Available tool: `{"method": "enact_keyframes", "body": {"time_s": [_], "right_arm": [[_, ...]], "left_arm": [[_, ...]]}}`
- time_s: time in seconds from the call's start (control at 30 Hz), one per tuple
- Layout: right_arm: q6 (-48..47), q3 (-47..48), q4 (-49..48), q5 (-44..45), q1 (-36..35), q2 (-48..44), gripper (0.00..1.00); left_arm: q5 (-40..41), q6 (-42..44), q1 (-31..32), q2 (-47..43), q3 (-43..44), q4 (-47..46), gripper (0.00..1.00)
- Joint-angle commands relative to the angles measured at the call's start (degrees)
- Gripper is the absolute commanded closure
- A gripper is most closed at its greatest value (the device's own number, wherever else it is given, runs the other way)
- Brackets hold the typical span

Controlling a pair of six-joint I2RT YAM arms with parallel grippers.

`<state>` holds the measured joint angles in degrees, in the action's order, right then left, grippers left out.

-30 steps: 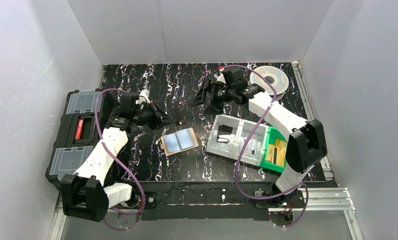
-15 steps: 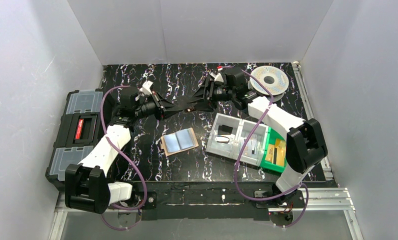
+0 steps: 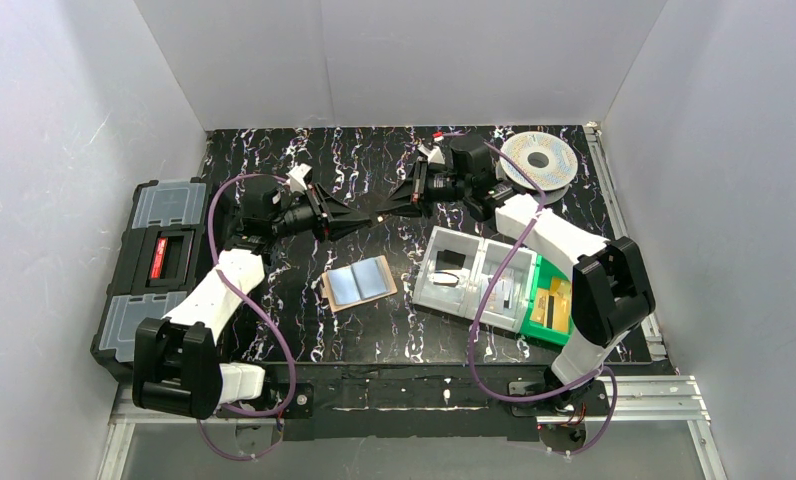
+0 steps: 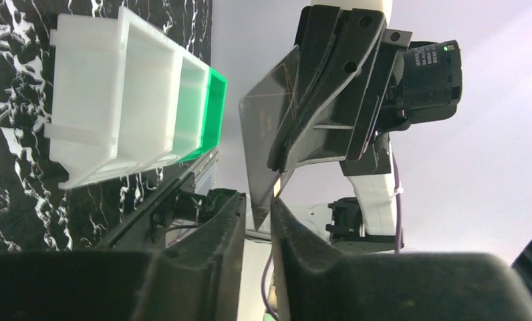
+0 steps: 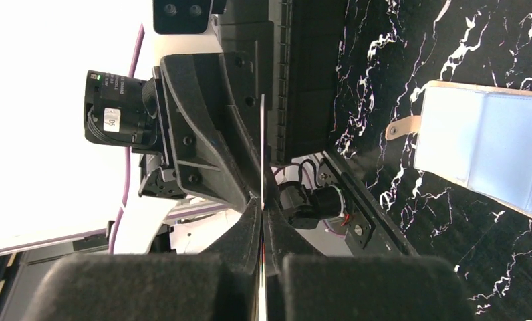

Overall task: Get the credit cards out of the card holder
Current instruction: Place the credit card in the storage box.

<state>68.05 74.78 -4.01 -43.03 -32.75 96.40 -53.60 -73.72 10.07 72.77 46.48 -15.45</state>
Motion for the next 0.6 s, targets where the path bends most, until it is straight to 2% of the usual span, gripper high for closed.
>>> {"method": "enact_keyframes", "body": {"time_s": [0.0, 0.1, 0.23, 0.4, 0.57], "right_arm": [[-3.91, -0.95, 3.17, 2.17, -0.03, -2.88, 0.99], [-8.34, -2.55, 11.55, 8.98, 0.07, -6.9, 0.99], [-12.33, -7.21, 19.58, 18.24, 0.39, -12.03, 0.99], [-15.04, -15.8, 25.17, 31.82, 0.4, -19.89, 0.99], [-13.72, -24.43, 25.04, 38.32, 0.41, -24.18, 0.99]], "left_arm": [[-0.97, 7.51, -0.31, -1.36, 3.31, 9.41, 0.58], [2.65, 15.07, -0.31, -2.01, 6.05, 22.74, 0.32], [9.03, 23.78, -0.32, -2.13, 9.3, 36.38, 0.14], [12.94, 28.84, -0.32, -2.09, 9.89, 42.97, 0.07], [13.36, 30.05, -0.35, -1.97, 9.33, 43.72, 0.05]]}}
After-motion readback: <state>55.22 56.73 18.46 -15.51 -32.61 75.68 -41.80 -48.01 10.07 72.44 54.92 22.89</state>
